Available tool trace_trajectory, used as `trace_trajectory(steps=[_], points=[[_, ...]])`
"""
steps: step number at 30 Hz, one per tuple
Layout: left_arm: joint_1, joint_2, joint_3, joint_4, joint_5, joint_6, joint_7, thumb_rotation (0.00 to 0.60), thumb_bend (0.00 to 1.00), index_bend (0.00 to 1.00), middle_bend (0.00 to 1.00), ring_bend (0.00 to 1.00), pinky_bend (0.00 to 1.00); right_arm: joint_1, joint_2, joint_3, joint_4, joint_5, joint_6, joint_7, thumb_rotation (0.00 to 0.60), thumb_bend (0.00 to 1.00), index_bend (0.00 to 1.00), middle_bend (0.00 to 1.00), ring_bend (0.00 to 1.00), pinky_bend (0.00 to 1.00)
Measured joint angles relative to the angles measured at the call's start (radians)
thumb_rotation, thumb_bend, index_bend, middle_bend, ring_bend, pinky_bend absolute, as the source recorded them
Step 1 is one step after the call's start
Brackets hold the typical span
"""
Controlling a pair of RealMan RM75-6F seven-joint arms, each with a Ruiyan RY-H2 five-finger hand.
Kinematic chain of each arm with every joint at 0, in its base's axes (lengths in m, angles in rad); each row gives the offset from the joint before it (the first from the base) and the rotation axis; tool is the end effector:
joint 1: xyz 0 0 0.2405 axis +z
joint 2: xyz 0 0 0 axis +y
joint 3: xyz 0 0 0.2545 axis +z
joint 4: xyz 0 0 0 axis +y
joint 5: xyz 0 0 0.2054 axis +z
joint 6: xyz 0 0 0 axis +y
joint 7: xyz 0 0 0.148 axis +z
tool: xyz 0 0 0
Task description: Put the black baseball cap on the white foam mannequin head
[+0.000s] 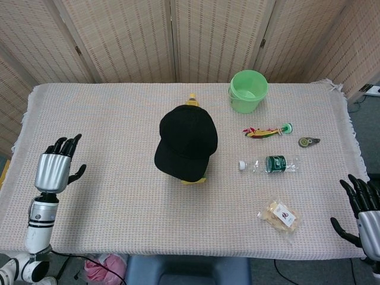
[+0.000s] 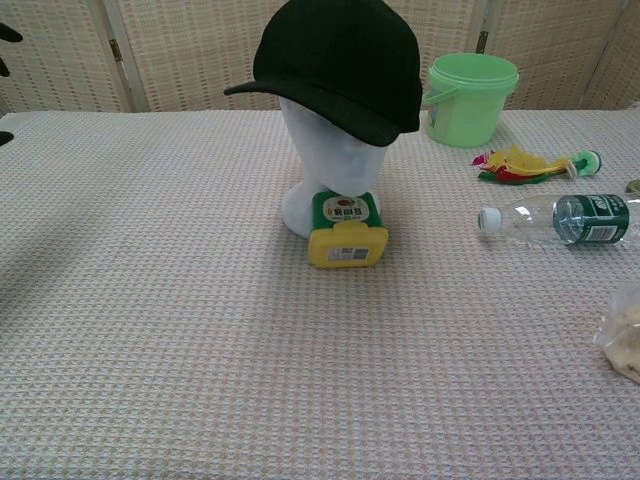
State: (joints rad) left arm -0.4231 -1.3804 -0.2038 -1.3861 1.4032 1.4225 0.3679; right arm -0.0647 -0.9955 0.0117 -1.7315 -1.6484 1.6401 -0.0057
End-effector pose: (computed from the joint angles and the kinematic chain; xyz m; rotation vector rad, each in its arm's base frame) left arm -0.2425 0.3128 0.1193 -1.4456 -0.4622 -0.9096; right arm -0.2898 -0.1310 0.1972 1.3650 -0.8463 0.9397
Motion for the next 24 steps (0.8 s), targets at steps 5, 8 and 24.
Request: trace_trajectory(steps=[5, 8, 24], points=[[0.061, 0.159, 0.052, -0.132, -0.031, -0.056, -0.071, 0.331, 0.23, 0.0, 0.09, 0.07, 0.27, 0.009, 0.001, 0.002, -0.005, 0.023, -0.029, -0.007, 0.6, 0.23, 0.0, 0.0, 0.0, 0.0], [0.117, 0.263, 0.105, -0.218, -0.015, -0.061, -0.138, 0.378, 0.23, 0.0, 0.09, 0.08, 0.26, 0.018, 0.002, 0.001, -0.011, 0.029, -0.051, -0.008, 0.6, 0.23, 0.0, 0.0, 0.0, 0.0], [0.348, 0.219, 0.201, -0.209, 0.101, 0.207, -0.196, 0.43, 0.23, 0.0, 0.03, 0.05, 0.22, 0.078, -0.027, 0.014, -0.019, 0.077, -0.149, -0.073, 0.6, 0.24, 0.0, 0.0, 0.0, 0.0]])
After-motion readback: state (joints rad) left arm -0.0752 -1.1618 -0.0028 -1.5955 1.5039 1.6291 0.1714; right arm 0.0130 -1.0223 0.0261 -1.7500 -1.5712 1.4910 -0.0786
